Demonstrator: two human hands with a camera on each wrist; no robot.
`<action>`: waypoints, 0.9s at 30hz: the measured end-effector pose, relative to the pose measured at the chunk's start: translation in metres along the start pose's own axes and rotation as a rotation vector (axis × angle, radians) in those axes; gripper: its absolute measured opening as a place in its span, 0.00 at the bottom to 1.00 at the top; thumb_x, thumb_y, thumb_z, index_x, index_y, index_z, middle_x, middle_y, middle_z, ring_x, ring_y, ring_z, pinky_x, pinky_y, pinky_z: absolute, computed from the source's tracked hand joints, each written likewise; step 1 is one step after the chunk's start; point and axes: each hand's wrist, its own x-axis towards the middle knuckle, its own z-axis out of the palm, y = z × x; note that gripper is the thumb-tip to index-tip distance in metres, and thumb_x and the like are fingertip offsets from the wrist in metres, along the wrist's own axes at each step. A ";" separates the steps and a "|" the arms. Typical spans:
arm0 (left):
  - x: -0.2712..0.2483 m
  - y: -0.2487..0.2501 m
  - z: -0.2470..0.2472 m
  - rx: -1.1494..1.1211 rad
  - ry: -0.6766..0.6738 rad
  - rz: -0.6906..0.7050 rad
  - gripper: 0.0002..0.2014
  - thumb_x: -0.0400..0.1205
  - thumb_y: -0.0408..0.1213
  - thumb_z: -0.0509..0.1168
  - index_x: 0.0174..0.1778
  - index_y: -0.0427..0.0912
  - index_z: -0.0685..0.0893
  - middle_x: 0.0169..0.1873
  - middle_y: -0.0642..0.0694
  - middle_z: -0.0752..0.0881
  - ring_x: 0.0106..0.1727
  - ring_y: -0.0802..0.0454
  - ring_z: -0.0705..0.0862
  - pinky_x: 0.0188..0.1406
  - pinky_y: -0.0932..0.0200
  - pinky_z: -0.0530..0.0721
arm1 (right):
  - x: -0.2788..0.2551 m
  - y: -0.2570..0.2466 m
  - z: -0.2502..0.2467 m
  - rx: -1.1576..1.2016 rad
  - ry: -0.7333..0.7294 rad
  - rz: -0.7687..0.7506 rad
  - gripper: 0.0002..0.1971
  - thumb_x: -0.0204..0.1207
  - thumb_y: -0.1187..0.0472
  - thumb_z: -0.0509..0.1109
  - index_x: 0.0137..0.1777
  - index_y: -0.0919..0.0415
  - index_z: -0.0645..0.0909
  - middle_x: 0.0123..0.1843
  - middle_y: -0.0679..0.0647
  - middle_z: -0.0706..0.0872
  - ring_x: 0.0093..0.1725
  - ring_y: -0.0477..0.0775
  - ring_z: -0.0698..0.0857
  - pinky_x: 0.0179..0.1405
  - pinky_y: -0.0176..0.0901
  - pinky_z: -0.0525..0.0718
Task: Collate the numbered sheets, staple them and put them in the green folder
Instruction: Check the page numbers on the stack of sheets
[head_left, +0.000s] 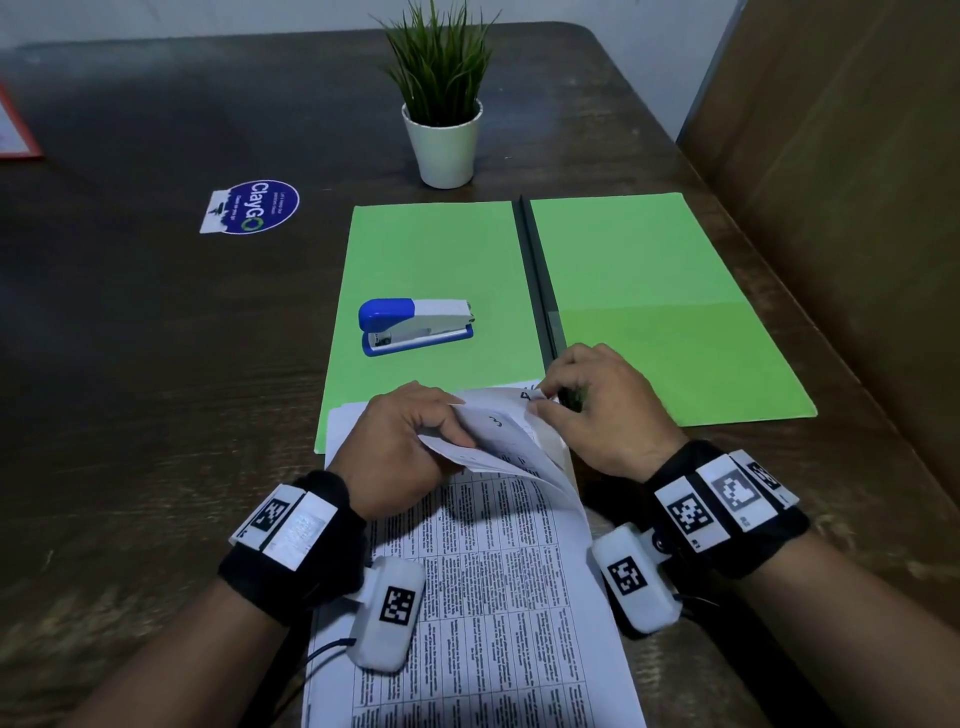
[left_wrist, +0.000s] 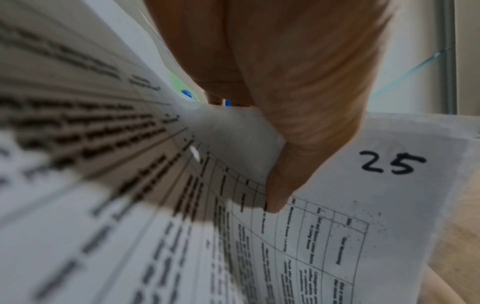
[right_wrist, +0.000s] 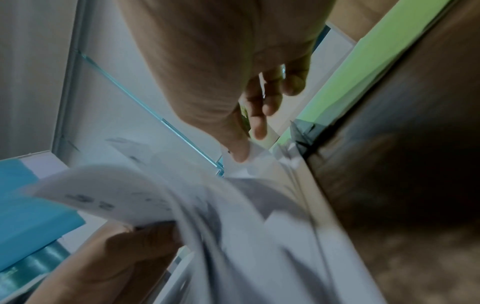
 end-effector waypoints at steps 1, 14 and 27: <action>0.000 0.000 0.000 0.000 0.003 -0.002 0.13 0.60 0.50 0.72 0.39 0.53 0.92 0.41 0.60 0.91 0.55 0.59 0.87 0.59 0.51 0.83 | 0.000 -0.001 0.001 0.007 0.015 -0.006 0.07 0.75 0.52 0.76 0.38 0.49 0.85 0.41 0.42 0.82 0.46 0.48 0.76 0.45 0.45 0.75; 0.000 -0.011 0.001 0.181 0.040 0.043 0.14 0.62 0.59 0.72 0.42 0.63 0.88 0.48 0.64 0.89 0.79 0.70 0.68 0.84 0.46 0.27 | -0.005 -0.004 0.003 0.202 -0.118 0.005 0.12 0.78 0.56 0.74 0.32 0.51 0.85 0.30 0.46 0.87 0.32 0.46 0.82 0.35 0.42 0.81; 0.001 -0.001 0.001 0.049 0.003 0.033 0.05 0.64 0.46 0.76 0.30 0.50 0.91 0.35 0.59 0.90 0.47 0.63 0.87 0.63 0.53 0.76 | -0.007 -0.008 0.012 0.541 -0.196 -0.007 0.25 0.84 0.48 0.64 0.28 0.62 0.76 0.25 0.55 0.76 0.28 0.50 0.73 0.35 0.46 0.72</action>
